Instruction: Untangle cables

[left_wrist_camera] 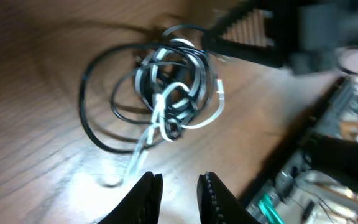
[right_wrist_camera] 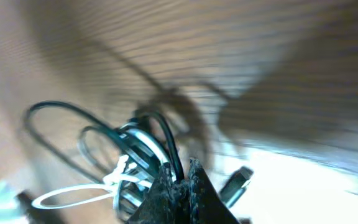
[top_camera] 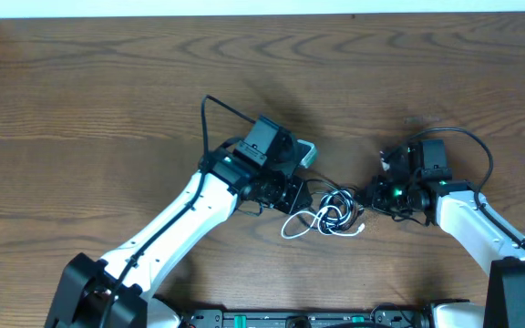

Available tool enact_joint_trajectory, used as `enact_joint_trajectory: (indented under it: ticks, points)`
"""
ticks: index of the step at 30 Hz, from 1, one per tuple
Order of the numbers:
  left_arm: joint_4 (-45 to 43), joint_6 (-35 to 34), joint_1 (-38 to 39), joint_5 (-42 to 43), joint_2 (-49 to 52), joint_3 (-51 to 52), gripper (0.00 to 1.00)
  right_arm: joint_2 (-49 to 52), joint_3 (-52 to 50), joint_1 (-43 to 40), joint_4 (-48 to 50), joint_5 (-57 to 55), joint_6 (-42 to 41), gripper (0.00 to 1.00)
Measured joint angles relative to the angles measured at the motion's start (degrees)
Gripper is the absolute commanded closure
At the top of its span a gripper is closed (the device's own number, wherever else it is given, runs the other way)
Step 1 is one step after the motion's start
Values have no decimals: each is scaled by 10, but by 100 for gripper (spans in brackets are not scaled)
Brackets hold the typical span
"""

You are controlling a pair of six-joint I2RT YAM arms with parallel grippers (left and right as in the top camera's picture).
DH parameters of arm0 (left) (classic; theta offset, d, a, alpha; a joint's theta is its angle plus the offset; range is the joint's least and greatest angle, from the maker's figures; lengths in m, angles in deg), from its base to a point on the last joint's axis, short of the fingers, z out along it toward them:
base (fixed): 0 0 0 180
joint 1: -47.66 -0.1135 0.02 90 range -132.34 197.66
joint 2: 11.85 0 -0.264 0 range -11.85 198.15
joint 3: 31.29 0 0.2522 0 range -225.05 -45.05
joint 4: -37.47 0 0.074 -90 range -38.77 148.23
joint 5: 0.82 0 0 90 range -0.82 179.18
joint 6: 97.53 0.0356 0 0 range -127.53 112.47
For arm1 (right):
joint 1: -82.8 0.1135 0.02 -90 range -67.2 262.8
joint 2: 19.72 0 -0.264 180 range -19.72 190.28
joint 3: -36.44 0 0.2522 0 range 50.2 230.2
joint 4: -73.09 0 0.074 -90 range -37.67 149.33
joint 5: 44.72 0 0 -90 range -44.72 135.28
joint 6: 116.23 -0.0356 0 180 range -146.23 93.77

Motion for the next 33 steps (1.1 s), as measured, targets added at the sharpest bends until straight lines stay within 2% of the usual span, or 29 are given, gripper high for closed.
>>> enact_joint_trajectory:
  ticks: [4, 6, 8, 15, 24, 33]
  points:
    - [-6, -26, 9, -36, 24, 0, 76, 0, 0, 0, 4, 29, 9, 98]
    - [-15, -42, 12, -45, 46, 0, 75, 0, 0, 0, 5, 35, 11, 93]
    - [-21, -56, 15, -52, 67, 0, 76, 0, 0, 0, 5, 39, 13, 92]
    - [-65, -90, 37, -28, 124, 0, 75, 0, 0, 0, 5, 40, 14, 92]
    - [-85, -107, 85, -19, 137, 0, 75, 0, 0, 0, 5, 39, 14, 92]
    - [-106, -139, 110, -110, 137, 1, 65, 0, 0, 0, 4, 39, 14, 92]
